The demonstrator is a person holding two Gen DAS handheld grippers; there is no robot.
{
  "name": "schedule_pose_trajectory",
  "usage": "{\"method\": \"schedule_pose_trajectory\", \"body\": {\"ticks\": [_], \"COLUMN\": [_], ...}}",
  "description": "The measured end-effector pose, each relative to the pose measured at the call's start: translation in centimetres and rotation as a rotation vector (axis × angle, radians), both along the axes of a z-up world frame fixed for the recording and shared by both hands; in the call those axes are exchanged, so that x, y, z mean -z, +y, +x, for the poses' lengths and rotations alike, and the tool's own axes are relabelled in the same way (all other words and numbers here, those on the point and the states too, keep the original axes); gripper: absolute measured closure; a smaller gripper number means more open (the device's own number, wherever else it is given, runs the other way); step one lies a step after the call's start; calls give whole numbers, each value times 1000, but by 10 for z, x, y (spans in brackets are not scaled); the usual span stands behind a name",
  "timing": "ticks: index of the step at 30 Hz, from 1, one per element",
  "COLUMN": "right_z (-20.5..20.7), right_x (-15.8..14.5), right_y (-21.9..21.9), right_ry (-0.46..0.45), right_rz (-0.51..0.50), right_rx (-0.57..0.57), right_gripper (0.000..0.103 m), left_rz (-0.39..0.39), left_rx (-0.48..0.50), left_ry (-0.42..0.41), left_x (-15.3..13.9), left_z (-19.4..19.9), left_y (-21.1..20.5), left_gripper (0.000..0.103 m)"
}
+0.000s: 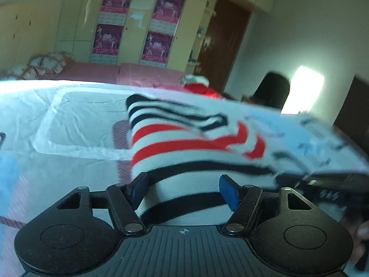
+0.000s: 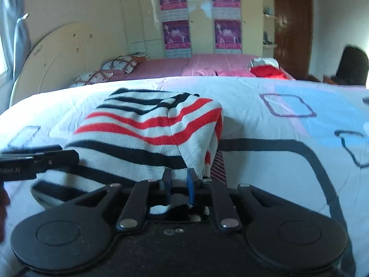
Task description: Fold small clothes
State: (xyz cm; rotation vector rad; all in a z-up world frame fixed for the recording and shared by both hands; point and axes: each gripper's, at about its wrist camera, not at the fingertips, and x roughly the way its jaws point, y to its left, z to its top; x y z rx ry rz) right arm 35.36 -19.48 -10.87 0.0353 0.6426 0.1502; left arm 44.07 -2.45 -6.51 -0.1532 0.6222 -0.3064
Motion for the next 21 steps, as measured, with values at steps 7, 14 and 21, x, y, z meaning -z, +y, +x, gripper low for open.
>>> {"method": "schedule_pose_trajectory", "body": {"ticks": [7,14,21], "right_z": [8,28,56], "right_x": [-1,-31,-1], "right_y": [2,-4,-13], "right_ry": [18,-42,71], "right_rz": [-22,49,16], "right_rx": [-15,-3,21], "right_gripper": [88,82,63], "left_rz": [-53,-37,-1], "left_rx": [7,-16,25], "left_ry": [35,5,128], "left_x": [0,-21,-1], "left_z": [7,42,68], "left_y": [18,25,24], "left_gripper": [31,31,31]}}
